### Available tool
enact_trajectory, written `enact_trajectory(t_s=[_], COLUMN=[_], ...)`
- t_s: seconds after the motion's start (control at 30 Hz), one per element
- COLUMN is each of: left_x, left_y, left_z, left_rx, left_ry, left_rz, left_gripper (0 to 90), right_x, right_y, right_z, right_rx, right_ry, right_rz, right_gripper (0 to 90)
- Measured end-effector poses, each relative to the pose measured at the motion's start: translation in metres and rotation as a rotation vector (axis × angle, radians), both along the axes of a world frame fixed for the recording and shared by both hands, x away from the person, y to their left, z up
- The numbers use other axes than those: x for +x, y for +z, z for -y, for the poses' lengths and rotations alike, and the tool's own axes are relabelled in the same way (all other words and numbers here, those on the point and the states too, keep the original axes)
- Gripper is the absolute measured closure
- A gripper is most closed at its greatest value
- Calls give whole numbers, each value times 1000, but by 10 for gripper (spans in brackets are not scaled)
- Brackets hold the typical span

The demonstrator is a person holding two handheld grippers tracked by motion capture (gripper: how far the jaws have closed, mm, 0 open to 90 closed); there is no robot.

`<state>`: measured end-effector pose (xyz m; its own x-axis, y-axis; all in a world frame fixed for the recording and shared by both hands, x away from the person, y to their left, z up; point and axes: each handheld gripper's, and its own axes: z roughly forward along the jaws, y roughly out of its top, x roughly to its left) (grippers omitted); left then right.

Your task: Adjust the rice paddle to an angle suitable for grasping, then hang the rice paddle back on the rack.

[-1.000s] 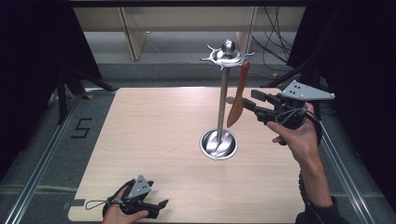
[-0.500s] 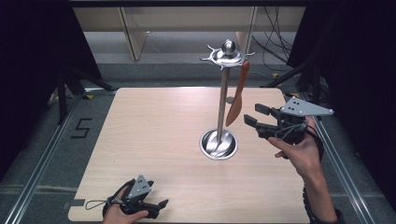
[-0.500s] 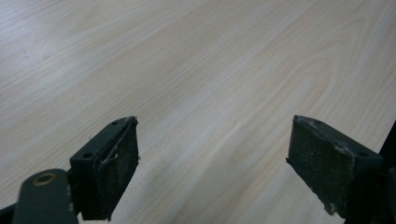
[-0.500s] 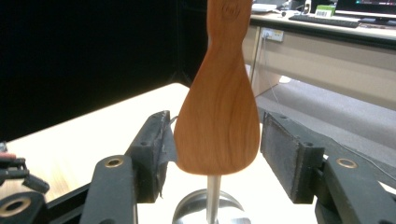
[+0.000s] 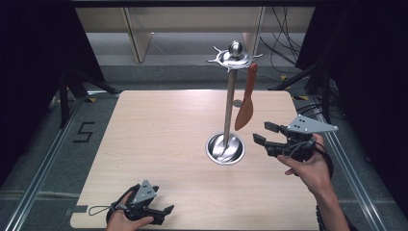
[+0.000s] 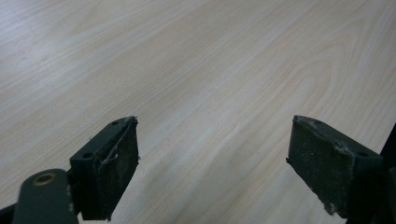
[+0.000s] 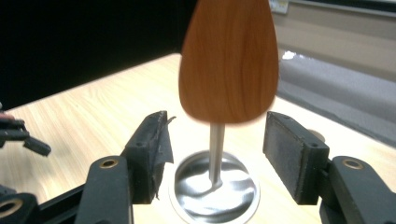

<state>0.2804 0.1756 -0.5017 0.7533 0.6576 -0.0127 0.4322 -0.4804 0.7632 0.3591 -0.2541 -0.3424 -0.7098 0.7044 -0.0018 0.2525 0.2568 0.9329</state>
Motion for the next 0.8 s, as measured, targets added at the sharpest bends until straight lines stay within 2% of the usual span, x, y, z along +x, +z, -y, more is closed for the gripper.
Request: enact_trajectory(t_s=[0.03,0.1,0.13,0.23,0.27,0.3,0.33,0.43,0.6,0.7,0.73,0.77,0.8], left_x=[0,0,0,0,0,0,1,1,0,0,-2,-2,-2], left_y=[0,0,0,0,0,0,0,0,0,-1,0,0,-1], left_z=[0,0,1,1,1,1,0,1,1,1,2,2,2], left_rx=[0,-3,-2,-3,-7,-7,-4,-3,-2,-12,-17,-17,-15], left_ry=[0,1,2,2,6,6,4,4,3,2,12,12,13], left_rz=[0,-4,-3,-3,-5,-5,-4,-3,-5,-2,-22,-22,-22], left_gripper=[158,158,158,158,158,158,158,158,158,158,158,158,158], right_x=[-1,-1,-2,-3,-3,-3,-3,-7,-9,-10,-10,-10,-13], right_y=[-3,-7,-13,-20,-23,-25,-28,-34,-42,-46,-48,-48,-49], right_z=[0,1,2,5,5,7,6,6,7,6,6,6,5], right_rx=[-1,-2,-12,-35,-30,-42,-27,-53,-67,-60,-71,-71,-71], right_ry=[-11,-16,-14,-9,-5,-6,-15,-3,-1,-1,-3,-3,2], right_rz=[-20,-14,-48,-66,-69,-61,-60,-107,-136,-136,-131,-131,-155], right_gripper=[414,414,414,414,414,414,414,408,388,386,385,385,384])
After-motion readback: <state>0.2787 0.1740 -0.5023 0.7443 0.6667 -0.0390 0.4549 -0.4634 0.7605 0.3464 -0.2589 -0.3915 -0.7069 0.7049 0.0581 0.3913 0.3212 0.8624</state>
